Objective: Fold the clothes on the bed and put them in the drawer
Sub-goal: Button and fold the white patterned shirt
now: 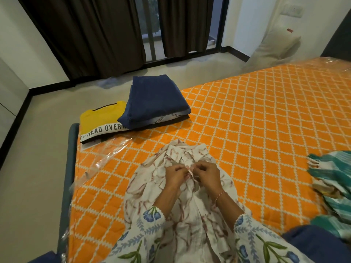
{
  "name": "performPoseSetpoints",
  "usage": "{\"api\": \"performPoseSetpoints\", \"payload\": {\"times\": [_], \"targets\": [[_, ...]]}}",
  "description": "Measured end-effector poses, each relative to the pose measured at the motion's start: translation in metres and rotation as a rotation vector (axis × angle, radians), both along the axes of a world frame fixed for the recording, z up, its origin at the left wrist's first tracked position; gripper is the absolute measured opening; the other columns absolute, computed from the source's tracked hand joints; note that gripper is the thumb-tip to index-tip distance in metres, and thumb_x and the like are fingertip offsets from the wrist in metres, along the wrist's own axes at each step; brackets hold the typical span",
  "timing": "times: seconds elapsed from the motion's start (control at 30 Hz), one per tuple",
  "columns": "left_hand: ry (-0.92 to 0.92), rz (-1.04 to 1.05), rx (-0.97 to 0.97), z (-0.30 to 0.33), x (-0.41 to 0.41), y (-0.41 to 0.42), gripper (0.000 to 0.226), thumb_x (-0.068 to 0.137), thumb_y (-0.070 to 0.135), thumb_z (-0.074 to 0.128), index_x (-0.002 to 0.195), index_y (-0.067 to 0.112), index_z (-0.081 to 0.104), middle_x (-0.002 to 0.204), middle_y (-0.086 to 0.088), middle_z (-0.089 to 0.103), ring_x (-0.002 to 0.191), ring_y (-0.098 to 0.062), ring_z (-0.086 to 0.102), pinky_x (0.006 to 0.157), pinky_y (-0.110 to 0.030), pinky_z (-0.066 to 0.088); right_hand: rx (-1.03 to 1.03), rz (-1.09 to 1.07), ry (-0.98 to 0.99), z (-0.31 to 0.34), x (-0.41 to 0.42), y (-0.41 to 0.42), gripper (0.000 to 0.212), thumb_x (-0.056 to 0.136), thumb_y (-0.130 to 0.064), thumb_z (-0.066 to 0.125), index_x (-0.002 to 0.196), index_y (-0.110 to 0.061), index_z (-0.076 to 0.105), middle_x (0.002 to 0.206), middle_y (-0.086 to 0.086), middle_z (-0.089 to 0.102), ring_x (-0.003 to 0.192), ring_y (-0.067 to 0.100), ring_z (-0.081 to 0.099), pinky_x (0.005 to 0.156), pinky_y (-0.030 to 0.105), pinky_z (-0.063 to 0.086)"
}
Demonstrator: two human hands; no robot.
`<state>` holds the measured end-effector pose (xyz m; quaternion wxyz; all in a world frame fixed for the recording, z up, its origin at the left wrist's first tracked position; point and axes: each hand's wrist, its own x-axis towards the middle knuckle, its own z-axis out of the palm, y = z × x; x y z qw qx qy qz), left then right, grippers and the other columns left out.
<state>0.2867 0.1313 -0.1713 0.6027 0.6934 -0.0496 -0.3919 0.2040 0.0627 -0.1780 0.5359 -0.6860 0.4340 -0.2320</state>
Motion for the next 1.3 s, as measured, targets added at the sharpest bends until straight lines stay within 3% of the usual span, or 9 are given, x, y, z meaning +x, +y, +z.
{"api": "performPoseSetpoints", "payload": {"times": [0.1, 0.2, 0.33, 0.5, 0.6, 0.77, 0.9, 1.1, 1.3], "targets": [[0.050, -0.059, -0.043, -0.005, 0.002, 0.001, 0.026, 0.094, 0.000, 0.054, 0.068, 0.003, 0.057, 0.046, 0.002, 0.051, 0.039, -0.003, 0.048, 0.048, -0.018, 0.043, 0.416, -0.033, -0.095, 0.014, 0.000, -0.004, 0.027, 0.087, 0.009, 0.058, 0.064, -0.005, 0.062, 0.060, 0.010, 0.056, 0.055, 0.022, 0.050, 0.049, 0.025, 0.047], [0.013, -0.147, -0.064, -0.008, 0.007, 0.004, 0.024, 0.094, 0.002, 0.052, 0.072, 0.003, 0.059, 0.050, 0.000, 0.055, 0.045, -0.008, 0.050, 0.052, -0.020, 0.042, 0.643, -0.042, -0.072, 0.021, 0.000, -0.010, 0.024, 0.088, 0.009, 0.057, 0.068, -0.003, 0.061, 0.060, 0.009, 0.055, 0.055, 0.019, 0.050, 0.043, 0.019, 0.048], [-0.289, -0.264, 0.000, -0.011, 0.014, 0.005, 0.021, 0.088, 0.006, 0.062, 0.068, 0.003, 0.059, 0.062, -0.011, 0.055, 0.061, -0.022, 0.056, 0.064, -0.034, 0.048, 0.526, -0.108, -0.041, 0.015, 0.006, -0.009, 0.023, 0.086, 0.011, 0.055, 0.067, 0.000, 0.061, 0.065, 0.015, 0.057, 0.049, 0.022, 0.049, 0.041, 0.021, 0.044], [-0.627, -0.350, 0.071, -0.006, 0.021, 0.000, 0.031, 0.079, 0.001, 0.064, 0.059, 0.008, 0.043, 0.052, -0.004, 0.036, 0.050, -0.014, 0.036, 0.056, -0.027, 0.031, 0.560, -0.200, -0.070, 0.017, 0.016, -0.009, 0.012, 0.083, 0.006, 0.064, 0.073, -0.001, 0.066, 0.065, 0.012, 0.060, 0.052, 0.020, 0.055, 0.042, 0.022, 0.048], [-0.739, -0.382, 0.112, -0.005, 0.021, -0.002, 0.034, 0.078, 0.009, 0.065, 0.054, 0.014, 0.042, 0.050, -0.002, 0.042, 0.048, -0.014, 0.040, 0.051, -0.028, 0.033, 0.614, -0.208, -0.092, 0.018, 0.016, -0.012, 0.012, 0.081, 0.006, 0.067, 0.071, -0.001, 0.067, 0.061, 0.011, 0.060, 0.050, 0.019, 0.054, 0.041, 0.019, 0.047], [-0.922, -0.319, 0.296, -0.002, 0.011, -0.007, 0.046, 0.083, 0.017, 0.061, 0.052, 0.019, 0.027, 0.049, 0.000, 0.026, 0.046, -0.016, 0.026, 0.047, -0.029, 0.018, 0.465, -0.183, -0.079, 0.016, 0.016, -0.009, 0.006, 0.079, 0.009, 0.066, 0.076, 0.006, 0.070, 0.070, 0.015, 0.065, 0.059, 0.026, 0.059, 0.050, 0.026, 0.050], [-0.592, -0.294, 0.061, -0.006, 0.020, -0.007, 0.046, 0.083, -0.003, 0.060, 0.052, 0.017, 0.031, 0.050, 0.001, 0.025, 0.043, -0.006, 0.025, 0.053, -0.026, 0.024, 0.359, -0.069, -0.031, 0.021, 0.014, -0.014, 0.015, 0.083, 0.007, 0.064, 0.069, 0.001, 0.067, 0.063, 0.012, 0.062, 0.053, 0.021, 0.056, 0.048, 0.023, 0.046], [-0.044, -0.306, -0.055, 0.003, 0.038, 0.003, 0.020, 0.087, -0.005, 0.059, 0.070, 0.006, 0.062, 0.051, 0.005, 0.058, 0.044, -0.005, 0.055, 0.046, -0.019, 0.045, 0.568, 0.134, 0.033, 0.034, 0.011, -0.032, 0.009, 0.085, -0.002, 0.068, 0.076, -0.005, 0.067, 0.069, 0.011, 0.062, 0.058, 0.014, 0.059, 0.047, 0.019, 0.048], [-0.005, -0.253, -0.072, 0.003, 0.039, -0.003, 0.019, 0.091, 0.007, 0.059, 0.073, 0.010, 0.061, 0.060, -0.001, 0.059, 0.055, -0.014, 0.055, 0.052, -0.021, 0.045, 0.517, 0.208, 0.002, 0.028, 0.014, -0.039, 0.007, 0.086, -0.007, 0.067, 0.080, -0.007, 0.067, 0.066, 0.003, 0.062, 0.054, 0.006, 0.059, 0.051, 0.018, 0.046]]}}
